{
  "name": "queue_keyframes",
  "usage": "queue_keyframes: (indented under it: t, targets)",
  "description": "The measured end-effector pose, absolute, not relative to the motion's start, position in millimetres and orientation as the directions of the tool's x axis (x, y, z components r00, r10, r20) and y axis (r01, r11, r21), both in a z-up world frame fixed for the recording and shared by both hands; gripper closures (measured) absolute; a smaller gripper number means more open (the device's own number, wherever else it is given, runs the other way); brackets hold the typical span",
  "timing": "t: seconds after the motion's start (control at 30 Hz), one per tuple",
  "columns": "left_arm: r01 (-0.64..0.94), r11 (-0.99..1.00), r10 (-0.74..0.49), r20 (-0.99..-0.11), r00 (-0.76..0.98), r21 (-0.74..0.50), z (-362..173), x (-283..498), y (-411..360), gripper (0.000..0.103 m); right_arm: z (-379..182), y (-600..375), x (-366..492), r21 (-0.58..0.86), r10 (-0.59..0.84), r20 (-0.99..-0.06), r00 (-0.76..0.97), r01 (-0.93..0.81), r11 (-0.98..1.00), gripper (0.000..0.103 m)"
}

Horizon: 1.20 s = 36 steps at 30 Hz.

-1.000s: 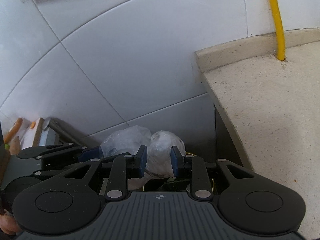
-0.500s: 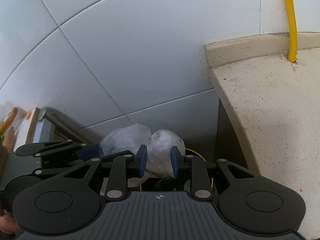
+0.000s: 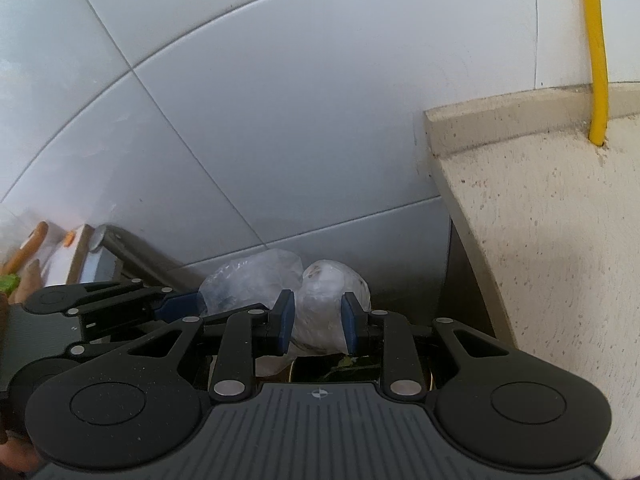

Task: Collect trash
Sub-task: 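Lower the bags into the bin and open both grippers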

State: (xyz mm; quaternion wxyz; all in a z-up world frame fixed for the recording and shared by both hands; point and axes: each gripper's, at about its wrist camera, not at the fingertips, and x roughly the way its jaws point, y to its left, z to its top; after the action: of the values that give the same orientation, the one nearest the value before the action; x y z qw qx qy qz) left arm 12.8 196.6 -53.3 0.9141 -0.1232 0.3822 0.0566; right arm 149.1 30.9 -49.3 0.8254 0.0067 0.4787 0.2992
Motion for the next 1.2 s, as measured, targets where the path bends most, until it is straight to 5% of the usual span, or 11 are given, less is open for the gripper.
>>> queue_keyframes:
  t: [1.2]
  targets:
    - [-0.331,0.917,0.034,-0.783,0.621,-0.222,-94.7,13.7,199.5,0.082,-88.4,33.8,162.9,0.258,0.446,-0.845,0.296,-0.505,0.824,0.067]
